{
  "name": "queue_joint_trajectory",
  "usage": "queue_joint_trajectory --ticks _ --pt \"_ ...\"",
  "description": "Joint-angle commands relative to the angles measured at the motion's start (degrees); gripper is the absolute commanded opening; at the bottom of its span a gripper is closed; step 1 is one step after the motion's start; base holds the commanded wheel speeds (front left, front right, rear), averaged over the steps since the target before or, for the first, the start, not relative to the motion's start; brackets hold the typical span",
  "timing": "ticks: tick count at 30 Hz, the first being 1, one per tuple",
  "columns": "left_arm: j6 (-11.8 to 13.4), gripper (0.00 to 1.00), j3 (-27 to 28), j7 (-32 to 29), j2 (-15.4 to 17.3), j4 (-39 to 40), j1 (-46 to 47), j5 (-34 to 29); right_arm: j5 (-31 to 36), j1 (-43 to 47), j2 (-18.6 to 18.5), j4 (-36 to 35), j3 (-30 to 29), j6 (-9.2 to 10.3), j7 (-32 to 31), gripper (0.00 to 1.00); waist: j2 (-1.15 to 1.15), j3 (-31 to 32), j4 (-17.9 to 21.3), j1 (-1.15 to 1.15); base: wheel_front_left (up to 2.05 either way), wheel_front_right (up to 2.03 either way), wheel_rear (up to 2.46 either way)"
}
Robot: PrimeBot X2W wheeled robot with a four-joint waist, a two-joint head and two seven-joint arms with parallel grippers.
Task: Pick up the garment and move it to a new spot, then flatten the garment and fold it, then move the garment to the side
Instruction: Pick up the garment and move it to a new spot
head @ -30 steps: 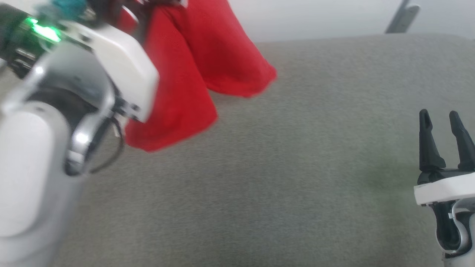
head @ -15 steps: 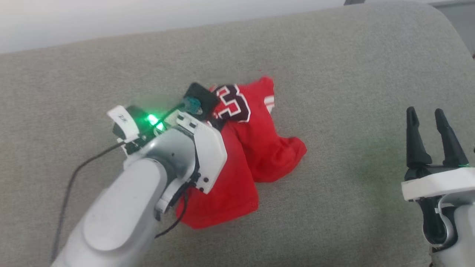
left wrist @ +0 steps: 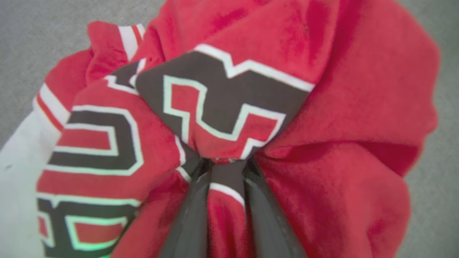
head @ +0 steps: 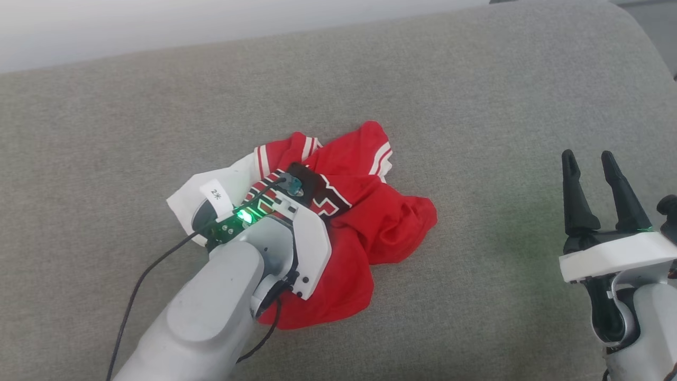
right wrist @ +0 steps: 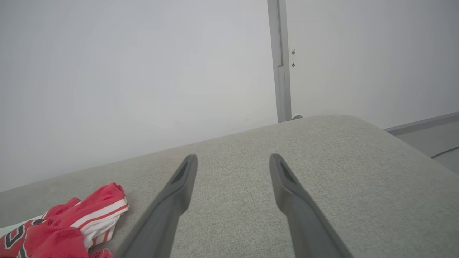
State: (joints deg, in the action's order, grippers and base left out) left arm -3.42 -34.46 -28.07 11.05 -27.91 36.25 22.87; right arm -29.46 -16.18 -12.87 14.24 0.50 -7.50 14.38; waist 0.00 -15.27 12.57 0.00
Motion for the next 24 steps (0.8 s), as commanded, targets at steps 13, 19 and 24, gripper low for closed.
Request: queue_joint_trajectory --ticks 13,19,24 --pt "-1.06 1.0 4.08 15.03 2.9 2.91 -0.53 2.43 0.12 2.78 -2.02 1.06 0.72 0.02 0.16 1.0 0.0 6.87 -5.33 0.0 0.0 0.0 0.0" --pt "0.95 1.0 8.38 23.44 6.39 6.77 -4.88 3.34 0.78 4.4 -2.6 1.14 0.11 0.02 -0.43 1.0 0.0 9.12 -7.51 0.0 0.0 0.0 0.0" --pt "3.66 1.0 12.86 30.14 9.78 10.03 -10.99 4.35 0.86 6.27 -3.02 1.8 -0.76 0.02 -0.71 1.0 0.0 11.33 -9.74 0.0 0.0 0.0 0.0"
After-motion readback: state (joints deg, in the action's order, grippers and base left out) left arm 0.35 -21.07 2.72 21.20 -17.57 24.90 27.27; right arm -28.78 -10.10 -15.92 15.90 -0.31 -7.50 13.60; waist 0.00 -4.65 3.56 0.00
